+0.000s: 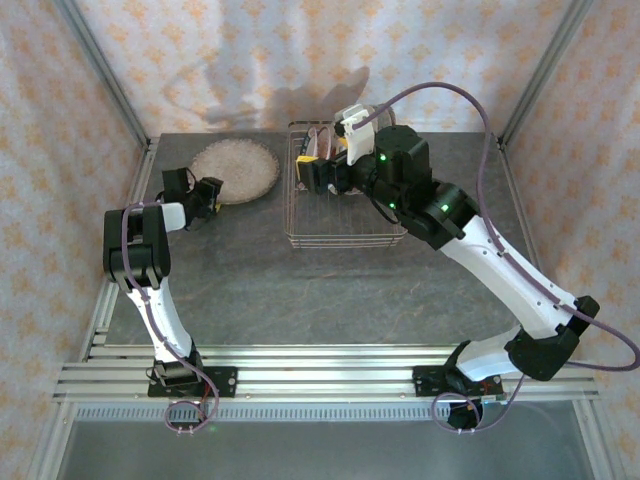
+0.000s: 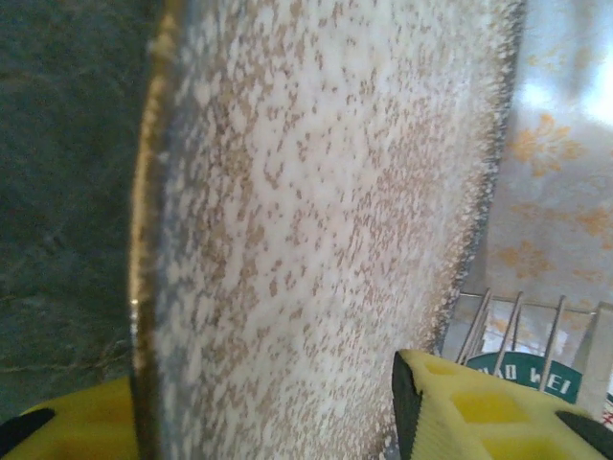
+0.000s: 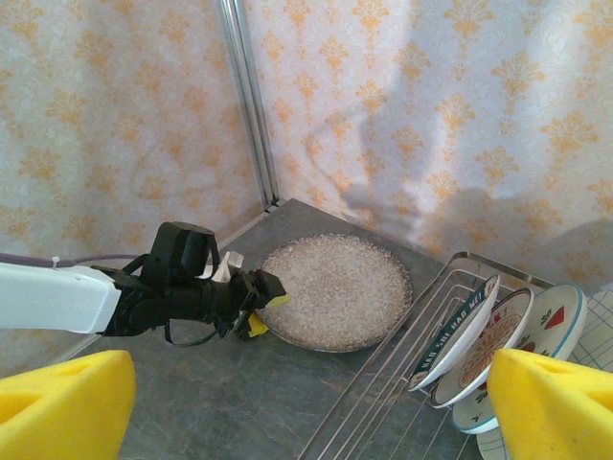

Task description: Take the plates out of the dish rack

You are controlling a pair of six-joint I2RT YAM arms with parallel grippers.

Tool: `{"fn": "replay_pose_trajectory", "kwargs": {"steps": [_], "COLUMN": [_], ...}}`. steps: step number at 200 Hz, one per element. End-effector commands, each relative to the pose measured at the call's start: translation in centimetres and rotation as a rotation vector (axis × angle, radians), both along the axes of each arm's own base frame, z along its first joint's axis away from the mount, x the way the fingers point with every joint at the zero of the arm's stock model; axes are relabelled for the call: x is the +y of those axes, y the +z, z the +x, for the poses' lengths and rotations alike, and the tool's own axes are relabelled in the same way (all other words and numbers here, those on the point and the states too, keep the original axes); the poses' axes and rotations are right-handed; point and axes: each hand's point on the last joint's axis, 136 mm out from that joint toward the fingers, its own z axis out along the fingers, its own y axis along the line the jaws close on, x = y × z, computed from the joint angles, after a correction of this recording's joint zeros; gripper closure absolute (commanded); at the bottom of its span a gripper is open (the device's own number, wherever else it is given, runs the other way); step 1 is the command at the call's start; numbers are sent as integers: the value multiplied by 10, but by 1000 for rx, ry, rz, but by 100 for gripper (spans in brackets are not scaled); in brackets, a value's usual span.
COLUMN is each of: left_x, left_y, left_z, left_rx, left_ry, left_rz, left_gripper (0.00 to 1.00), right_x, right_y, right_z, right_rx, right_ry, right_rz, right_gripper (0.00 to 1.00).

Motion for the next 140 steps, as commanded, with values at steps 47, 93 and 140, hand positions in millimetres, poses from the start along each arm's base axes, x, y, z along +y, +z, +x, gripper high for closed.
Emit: {"fn": "replay_pose_trajectory", "kwargs": {"steps": [47,93,140], "left_x": [0,1,-3], "left_y": [25,31,66], "left_z": [0,-18,-61], "left_rx": [46,147,268], "left_ry": [-40,-39,-12], "left_rz": [70,124,223], "left_gripper": [35,20,12], "right_x": [-20,-69,-155], "right_y": [10,14,-13], "right_z": [11,36,80], "right_rx": [-10,41,276], "right_ry": [-137,-412,-757], "right_rz": [-5,4,59], "right_gripper": [5,9,19]}}
